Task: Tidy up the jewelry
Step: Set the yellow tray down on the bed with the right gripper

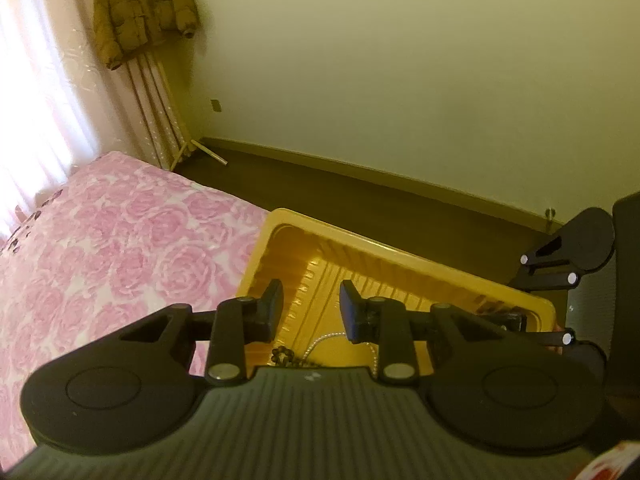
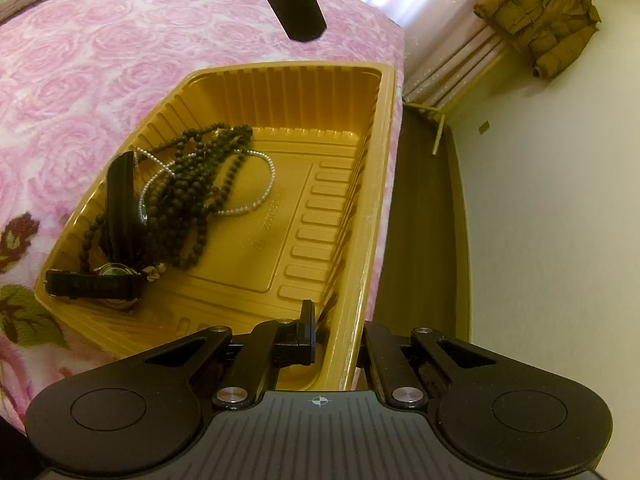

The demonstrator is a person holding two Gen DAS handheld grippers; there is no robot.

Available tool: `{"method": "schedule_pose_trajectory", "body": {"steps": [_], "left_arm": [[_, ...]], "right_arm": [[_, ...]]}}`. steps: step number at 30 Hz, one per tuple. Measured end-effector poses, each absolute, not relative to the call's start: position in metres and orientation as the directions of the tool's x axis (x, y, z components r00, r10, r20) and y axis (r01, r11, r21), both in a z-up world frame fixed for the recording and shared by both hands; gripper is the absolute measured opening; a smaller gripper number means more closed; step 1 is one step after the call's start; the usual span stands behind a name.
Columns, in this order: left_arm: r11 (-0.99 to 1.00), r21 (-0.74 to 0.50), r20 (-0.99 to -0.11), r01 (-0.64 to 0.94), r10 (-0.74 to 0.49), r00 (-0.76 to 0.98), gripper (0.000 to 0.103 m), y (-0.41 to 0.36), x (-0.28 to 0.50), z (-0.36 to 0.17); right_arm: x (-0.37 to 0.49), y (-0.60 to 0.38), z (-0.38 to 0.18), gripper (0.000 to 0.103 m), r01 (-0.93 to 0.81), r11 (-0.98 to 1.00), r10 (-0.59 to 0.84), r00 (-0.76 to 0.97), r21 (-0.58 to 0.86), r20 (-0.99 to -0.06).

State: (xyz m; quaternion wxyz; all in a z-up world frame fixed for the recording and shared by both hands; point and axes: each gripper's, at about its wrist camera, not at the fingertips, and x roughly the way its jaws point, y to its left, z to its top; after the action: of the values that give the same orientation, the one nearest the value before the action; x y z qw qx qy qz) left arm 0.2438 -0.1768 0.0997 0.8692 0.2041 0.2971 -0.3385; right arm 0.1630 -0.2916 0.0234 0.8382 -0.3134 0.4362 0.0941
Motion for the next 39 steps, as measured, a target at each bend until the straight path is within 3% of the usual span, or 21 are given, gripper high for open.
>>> {"method": "schedule_pose_trajectory", "body": {"steps": [11, 23, 28, 31, 33, 34, 35, 39], "left_arm": [[0.796, 0.043, -0.602, 0.604, -0.462, 0.651, 0.037, -0.102, 0.227, 0.098], [0.924, -0.146, -0.578, 0.352, -0.369, 0.728, 0.042, 0.001, 0.158, 0.046], [0.944, -0.165, -0.58, 0.286, -0.327, 0.746, 0.051, 0.012, 0.131, 0.033], [0.953, -0.181, -0.575, 0.241, -0.302, 0.76, 0.063, 0.017, 0.117, 0.029], [0.957, -0.186, -0.574, 0.222, -0.289, 0.766, 0.069, 0.019, 0.11, 0.026], [0.959, -0.189, -0.576, 0.212, -0.283, 0.767, 0.071, 0.02, 0.107, 0.025], [0.961, -0.191, -0.576, 0.201, -0.276, 0.77, 0.075, 0.022, 0.103, 0.024], [0.968, -0.197, -0.572, 0.157, -0.243, 0.783, 0.088, 0.028, 0.087, 0.018]], "right_arm": [[0.172, -0.313, 0.02, 0.005, -0.422, 0.835, -0.053, 0.577, -0.353, -0.815], [0.193, -0.377, -0.013, 0.005, -0.334, 0.943, 0.19, 0.522, 0.005, -0.832], [0.189, -0.407, -0.02, 0.005, -0.236, 0.946, 0.318, 0.523, 0.224, -0.791], [0.182, -0.417, -0.017, 0.006, -0.213, 0.928, 0.372, 0.546, 0.305, -0.751], [0.178, -0.426, -0.012, 0.04, -0.191, 0.926, 0.375, 0.572, 0.327, -0.729], [0.174, -0.43, -0.008, 0.076, -0.178, 0.924, 0.375, 0.596, 0.339, -0.71], [0.169, -0.435, -0.003, 0.085, -0.169, 0.921, 0.376, 0.622, 0.352, -0.686], [0.151, -0.438, 0.018, 0.085, -0.125, 0.925, 0.343, 0.684, 0.359, -0.644]]}}
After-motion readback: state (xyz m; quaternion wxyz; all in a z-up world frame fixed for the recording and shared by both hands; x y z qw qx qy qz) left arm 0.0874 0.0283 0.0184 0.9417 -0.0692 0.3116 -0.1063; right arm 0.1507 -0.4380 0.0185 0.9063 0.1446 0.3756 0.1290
